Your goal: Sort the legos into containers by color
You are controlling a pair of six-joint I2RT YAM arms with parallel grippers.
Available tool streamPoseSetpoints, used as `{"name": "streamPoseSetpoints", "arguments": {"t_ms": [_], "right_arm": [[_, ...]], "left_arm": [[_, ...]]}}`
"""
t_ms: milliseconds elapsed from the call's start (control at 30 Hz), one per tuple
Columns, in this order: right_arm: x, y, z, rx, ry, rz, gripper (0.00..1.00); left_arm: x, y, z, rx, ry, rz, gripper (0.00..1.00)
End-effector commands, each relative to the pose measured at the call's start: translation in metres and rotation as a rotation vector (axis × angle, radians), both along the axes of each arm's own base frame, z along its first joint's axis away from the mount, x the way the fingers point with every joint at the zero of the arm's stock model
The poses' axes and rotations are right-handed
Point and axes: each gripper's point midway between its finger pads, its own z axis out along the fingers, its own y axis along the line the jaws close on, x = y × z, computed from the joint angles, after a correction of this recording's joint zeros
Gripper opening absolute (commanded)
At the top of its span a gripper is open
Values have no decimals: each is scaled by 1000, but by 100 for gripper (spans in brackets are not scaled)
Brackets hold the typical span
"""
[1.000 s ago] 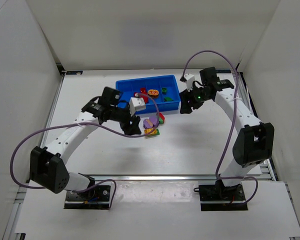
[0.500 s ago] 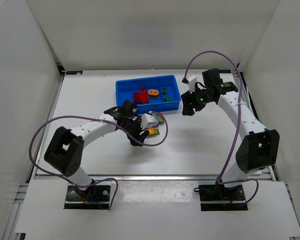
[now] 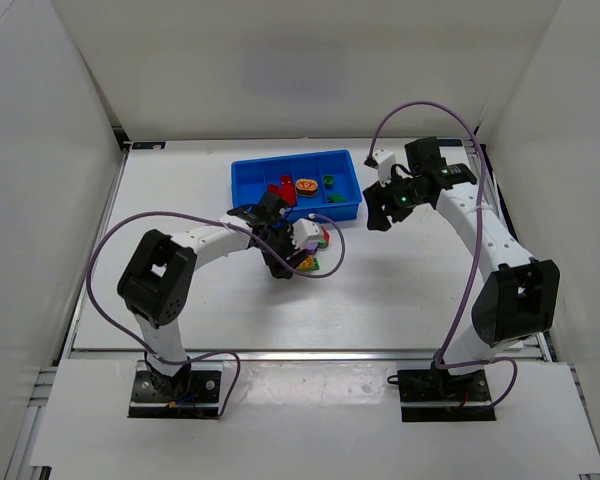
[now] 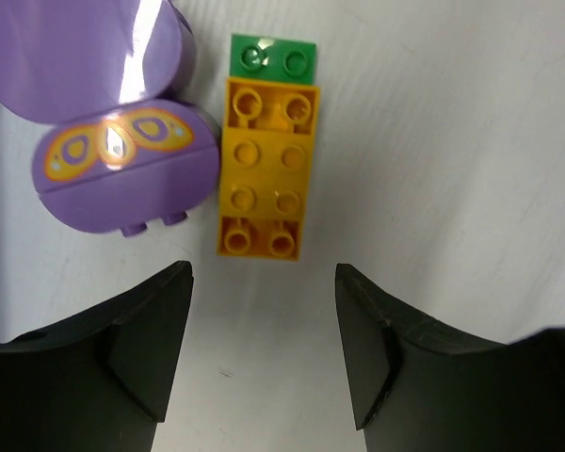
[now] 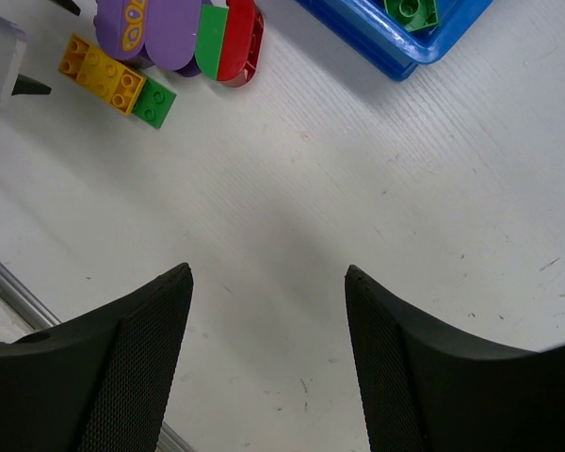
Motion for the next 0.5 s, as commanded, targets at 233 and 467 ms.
{"name": "streamPoseSetpoints", "arguments": {"t_ms": [233,467], "right_arm": [[7,-2,10,-8,-59,7,70],[8,-4,7,-8,-49,0,70]], "left_arm": [[27,-25,16,-57,-59,-38,73],[21,-33,16,-67,-48,-65,73]]}}
